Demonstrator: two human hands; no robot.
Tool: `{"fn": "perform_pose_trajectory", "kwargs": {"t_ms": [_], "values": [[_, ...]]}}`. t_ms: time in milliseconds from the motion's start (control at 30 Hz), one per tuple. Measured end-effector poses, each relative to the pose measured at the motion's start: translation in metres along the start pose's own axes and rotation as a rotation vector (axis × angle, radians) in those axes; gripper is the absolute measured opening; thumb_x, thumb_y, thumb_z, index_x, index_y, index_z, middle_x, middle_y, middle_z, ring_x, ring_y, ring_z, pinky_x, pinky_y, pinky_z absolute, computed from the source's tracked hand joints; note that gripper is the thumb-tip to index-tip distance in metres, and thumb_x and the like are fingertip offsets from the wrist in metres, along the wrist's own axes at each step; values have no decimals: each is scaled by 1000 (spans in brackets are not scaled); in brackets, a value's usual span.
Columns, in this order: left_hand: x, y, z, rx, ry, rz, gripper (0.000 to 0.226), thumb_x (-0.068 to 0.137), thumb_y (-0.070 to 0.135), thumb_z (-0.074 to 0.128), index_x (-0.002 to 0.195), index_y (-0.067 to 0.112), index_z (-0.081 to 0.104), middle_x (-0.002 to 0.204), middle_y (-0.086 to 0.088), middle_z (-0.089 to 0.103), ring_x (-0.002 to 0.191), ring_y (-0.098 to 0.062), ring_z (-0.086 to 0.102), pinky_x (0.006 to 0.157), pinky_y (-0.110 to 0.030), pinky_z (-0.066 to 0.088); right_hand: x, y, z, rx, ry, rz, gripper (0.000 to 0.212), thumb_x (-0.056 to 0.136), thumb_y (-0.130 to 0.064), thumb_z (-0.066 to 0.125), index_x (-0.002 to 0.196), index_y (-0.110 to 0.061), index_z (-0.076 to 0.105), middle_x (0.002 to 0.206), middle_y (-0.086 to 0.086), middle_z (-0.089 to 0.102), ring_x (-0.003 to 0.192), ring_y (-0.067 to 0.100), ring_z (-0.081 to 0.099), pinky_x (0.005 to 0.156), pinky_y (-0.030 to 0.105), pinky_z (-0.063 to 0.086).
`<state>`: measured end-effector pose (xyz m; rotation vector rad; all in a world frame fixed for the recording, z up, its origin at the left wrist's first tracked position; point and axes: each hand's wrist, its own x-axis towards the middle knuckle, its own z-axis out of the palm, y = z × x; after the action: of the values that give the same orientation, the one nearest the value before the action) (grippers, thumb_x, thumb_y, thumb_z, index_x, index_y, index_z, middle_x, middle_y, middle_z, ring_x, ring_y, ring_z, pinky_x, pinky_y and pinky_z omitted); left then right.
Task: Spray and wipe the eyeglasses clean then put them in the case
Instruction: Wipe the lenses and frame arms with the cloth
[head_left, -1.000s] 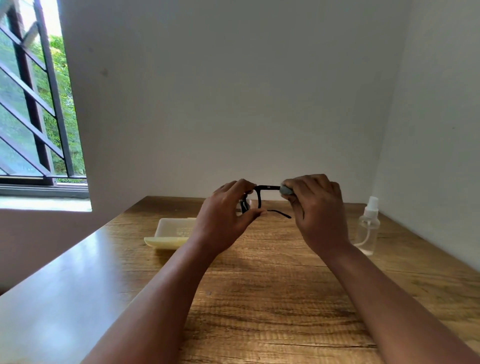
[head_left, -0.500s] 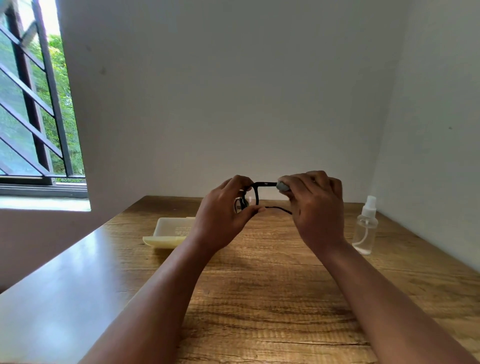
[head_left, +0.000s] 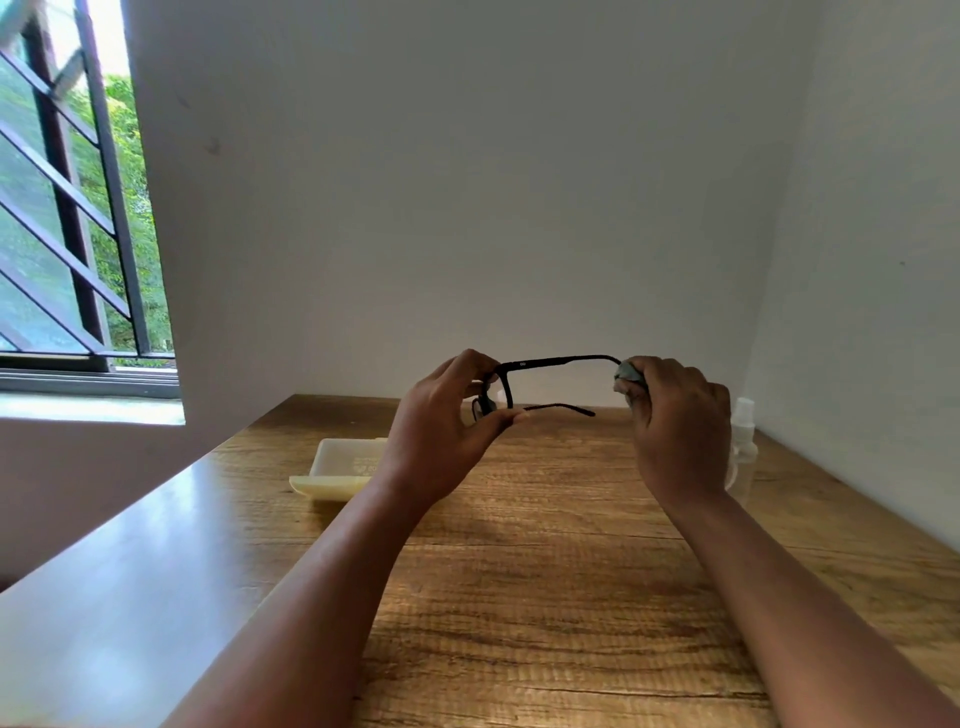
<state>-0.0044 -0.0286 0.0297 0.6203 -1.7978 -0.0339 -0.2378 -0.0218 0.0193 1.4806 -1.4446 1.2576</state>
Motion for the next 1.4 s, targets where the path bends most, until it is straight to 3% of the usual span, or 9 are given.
{"fn": "perform_pose_trajectory", "kwargs": {"t_ms": [300, 533, 667, 900, 1100, 1300, 1400], "values": [[-2, 0, 3, 45, -70, 30, 46, 78, 39, 77, 112, 13, 63, 105, 3, 68, 96, -10, 67, 78, -37, 57, -3, -40, -10, -81, 79, -390, 10, 96, -19, 62, 104, -17, 67, 94, -3, 69, 92, 23, 63, 83, 38, 37], [-5, 6, 6, 52, -101, 50, 49, 77, 49, 70, 111, 15, 61, 102, 4, 68, 92, -10, 68, 73, -34, 56, -8, -57, -8, -145, 94, -579, 25, 98, -16, 50, 118, -14, 65, 107, -1, 68, 97, 21, 63, 89, 36, 37], [-5, 6, 6, 77, -85, 67, 48, 79, 40, 77, 116, 13, 61, 108, 2, 68, 96, -11, 68, 77, -34, 57, -4, -54, -9, -140, 102, -528, 31, 106, -20, 36, 113, -18, 66, 99, -5, 69, 92, 20, 64, 87, 37, 37], [-2, 6, 3, 58, -21, 44, 53, 78, 48, 73, 116, 13, 61, 110, 2, 69, 97, -8, 67, 80, -33, 57, 3, -33, -7, -135, 123, -401, 21, 105, -22, 46, 102, -21, 67, 91, -8, 68, 88, 19, 62, 84, 37, 36], [-1, 3, 1, -8, 35, 20, 49, 76, 32, 82, 113, 9, 61, 107, 0, 69, 98, -9, 68, 85, -33, 58, 3, -12, -6, -44, 67, -222, 22, 96, -17, 46, 104, -13, 66, 89, 1, 68, 82, 25, 62, 76, 36, 36], [1, 5, 2, 9, 71, 20, 46, 75, 31, 84, 110, 10, 62, 105, 2, 69, 97, -9, 68, 85, -30, 57, 2, -4, 1, 192, -36, -30, 20, 93, -4, 57, 111, -6, 64, 100, 10, 68, 85, 31, 66, 74, 39, 51], [1, 4, 1, 5, 90, 14, 46, 75, 31, 84, 109, 9, 63, 104, 1, 69, 97, -9, 69, 85, -30, 57, 2, -7, 0, 246, -30, -19, 21, 91, -2, 58, 112, -2, 64, 101, 13, 68, 89, 30, 66, 75, 29, 48]]}}
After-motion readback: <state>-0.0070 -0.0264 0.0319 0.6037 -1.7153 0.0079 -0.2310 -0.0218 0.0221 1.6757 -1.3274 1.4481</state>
